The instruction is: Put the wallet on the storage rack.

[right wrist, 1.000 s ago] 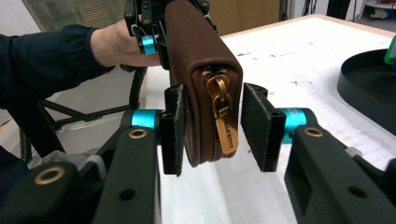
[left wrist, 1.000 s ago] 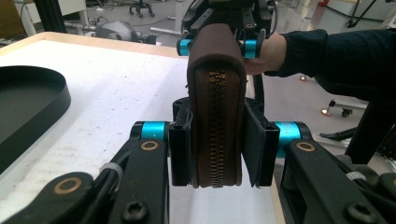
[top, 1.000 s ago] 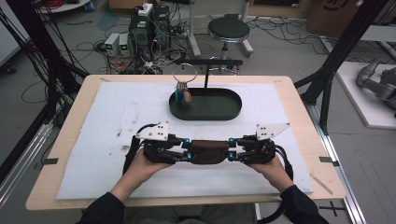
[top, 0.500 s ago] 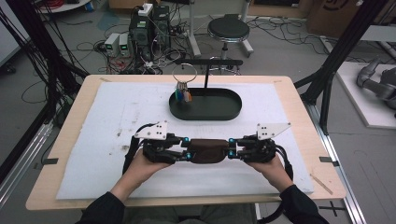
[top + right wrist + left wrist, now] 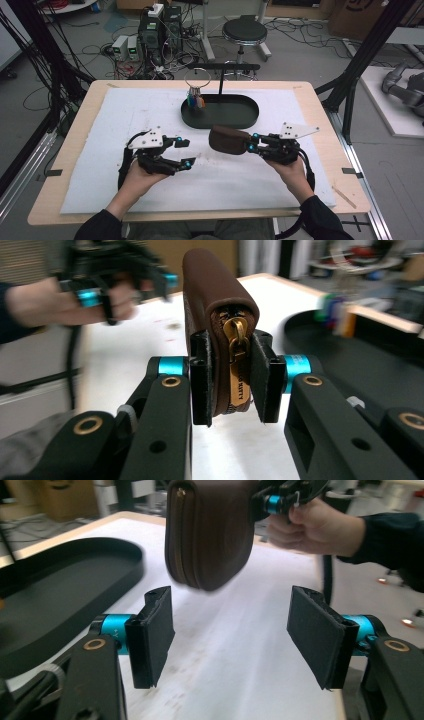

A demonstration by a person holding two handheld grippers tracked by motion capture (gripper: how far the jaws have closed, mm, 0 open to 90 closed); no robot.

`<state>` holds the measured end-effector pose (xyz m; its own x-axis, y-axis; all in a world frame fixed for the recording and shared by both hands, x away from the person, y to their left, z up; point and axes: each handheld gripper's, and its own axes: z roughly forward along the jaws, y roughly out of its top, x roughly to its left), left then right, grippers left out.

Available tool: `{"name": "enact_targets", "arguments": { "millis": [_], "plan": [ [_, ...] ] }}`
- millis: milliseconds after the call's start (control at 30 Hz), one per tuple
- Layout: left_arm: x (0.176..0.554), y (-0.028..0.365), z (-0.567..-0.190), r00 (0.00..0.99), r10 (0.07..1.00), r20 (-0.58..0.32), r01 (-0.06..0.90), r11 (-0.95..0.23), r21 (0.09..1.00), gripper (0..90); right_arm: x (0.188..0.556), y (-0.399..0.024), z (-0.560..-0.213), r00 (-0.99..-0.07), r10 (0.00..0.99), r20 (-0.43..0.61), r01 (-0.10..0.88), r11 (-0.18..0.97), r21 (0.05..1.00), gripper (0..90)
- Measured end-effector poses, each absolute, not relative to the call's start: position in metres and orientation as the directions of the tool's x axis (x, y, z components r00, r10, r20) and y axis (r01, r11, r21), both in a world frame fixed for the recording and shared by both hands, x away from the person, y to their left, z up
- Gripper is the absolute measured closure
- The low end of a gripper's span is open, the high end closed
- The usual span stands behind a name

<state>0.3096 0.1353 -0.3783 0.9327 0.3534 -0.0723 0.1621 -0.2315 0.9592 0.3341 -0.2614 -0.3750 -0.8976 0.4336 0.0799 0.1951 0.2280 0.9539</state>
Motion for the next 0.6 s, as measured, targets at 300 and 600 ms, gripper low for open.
{"name": "enact_targets", "arguments": {
  "millis": [300, 600],
  "plan": [
    [0.303, 0.177, -0.386, 0.857, 0.515, -0.026, 0.163, -0.221, 0.962, 31.6, 0.358, -0.264, -0.372, -0.798, 0.601, 0.05, 0.222, 0.215, 0.951, 74.1],
    [0.296, 0.204, -0.396, 0.794, 0.607, -0.001, 0.164, -0.213, 0.963, 30.8, 0.382, -0.254, -0.366, -0.749, 0.662, 0.032, 0.239, 0.225, 0.945, 74.1]
  ]
}}
